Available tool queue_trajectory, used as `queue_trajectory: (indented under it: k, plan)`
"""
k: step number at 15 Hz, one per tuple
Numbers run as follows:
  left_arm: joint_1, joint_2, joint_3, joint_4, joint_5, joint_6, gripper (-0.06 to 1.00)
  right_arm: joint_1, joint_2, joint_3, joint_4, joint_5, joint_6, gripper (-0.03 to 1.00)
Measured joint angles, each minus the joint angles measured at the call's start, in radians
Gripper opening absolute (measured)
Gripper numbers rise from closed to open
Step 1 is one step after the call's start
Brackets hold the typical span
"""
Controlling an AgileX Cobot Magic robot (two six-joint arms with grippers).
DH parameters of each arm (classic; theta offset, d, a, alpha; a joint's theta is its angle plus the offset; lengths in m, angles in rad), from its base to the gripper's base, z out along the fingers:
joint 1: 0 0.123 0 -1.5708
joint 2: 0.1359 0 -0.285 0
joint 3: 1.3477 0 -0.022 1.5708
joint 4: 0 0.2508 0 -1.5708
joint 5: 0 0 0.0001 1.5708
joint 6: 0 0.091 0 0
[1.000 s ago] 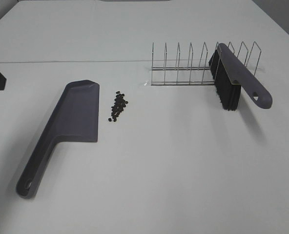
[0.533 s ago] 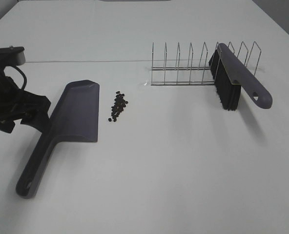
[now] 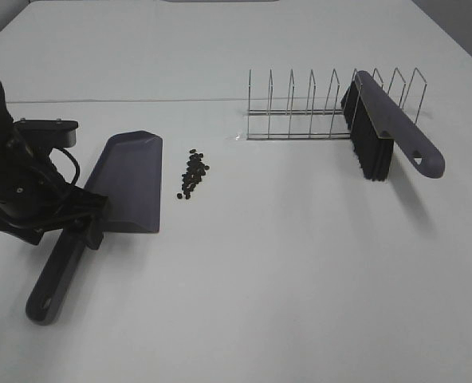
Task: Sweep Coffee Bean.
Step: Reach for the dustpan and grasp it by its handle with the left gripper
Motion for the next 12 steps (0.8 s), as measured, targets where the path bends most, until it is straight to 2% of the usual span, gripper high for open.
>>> queue_trajectory:
  k: [8,10,12]
  plan:
    - [0.0,0.124,-0.021,0.027,-0.144,-0.005,0.75,0.0,0.0,0.0,0.0,0.0,0.0,0.82]
    - [0.0,0.125,-0.022,0.03,-0.148,-0.005,0.65,0.0,0.0,0.0,0.0,0.0,0.0,0.82]
    - [0.0,0.126,-0.026,0.029,-0.12,-0.024,0.46,0.0,0.0,0.0,0.0,0.0,0.0,0.82]
